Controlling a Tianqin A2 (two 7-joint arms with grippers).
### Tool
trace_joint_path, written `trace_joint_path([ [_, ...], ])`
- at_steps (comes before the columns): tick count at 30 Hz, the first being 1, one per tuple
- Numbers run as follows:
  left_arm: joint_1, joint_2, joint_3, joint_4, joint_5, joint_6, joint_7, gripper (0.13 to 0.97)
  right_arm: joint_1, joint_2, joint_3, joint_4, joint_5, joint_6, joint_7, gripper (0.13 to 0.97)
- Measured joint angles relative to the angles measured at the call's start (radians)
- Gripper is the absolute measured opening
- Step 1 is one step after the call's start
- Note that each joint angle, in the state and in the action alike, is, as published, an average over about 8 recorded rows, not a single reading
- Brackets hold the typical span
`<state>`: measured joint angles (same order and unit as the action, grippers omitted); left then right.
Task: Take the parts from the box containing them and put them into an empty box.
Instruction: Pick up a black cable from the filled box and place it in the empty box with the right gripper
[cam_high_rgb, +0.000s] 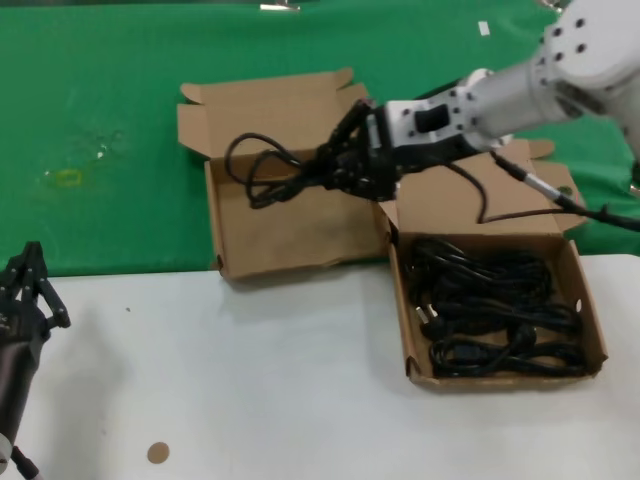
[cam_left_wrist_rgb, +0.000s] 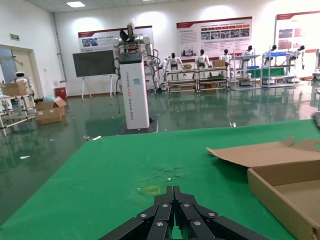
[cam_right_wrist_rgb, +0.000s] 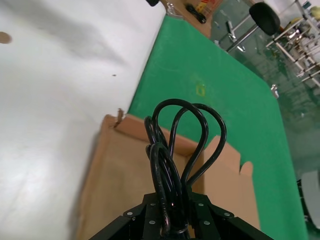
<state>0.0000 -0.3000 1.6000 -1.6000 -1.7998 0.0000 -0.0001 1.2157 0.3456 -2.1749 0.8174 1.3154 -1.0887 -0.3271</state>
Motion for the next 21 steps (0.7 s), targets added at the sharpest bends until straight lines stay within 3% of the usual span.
trace_joint_path([
  [9,0.0,0.0,0.0,0.0,0.0,0.0,0.0,0.152,0.019,-0.103,-0.009,-0.136,-0.001,0.095,-0.112,0.224],
  [21,0.0,0.0,0.0,0.0,0.0,0.0,0.0,0.152,0.038,-0.169,-0.005,-0.306,0.013,0.145,-0.243,0.223],
])
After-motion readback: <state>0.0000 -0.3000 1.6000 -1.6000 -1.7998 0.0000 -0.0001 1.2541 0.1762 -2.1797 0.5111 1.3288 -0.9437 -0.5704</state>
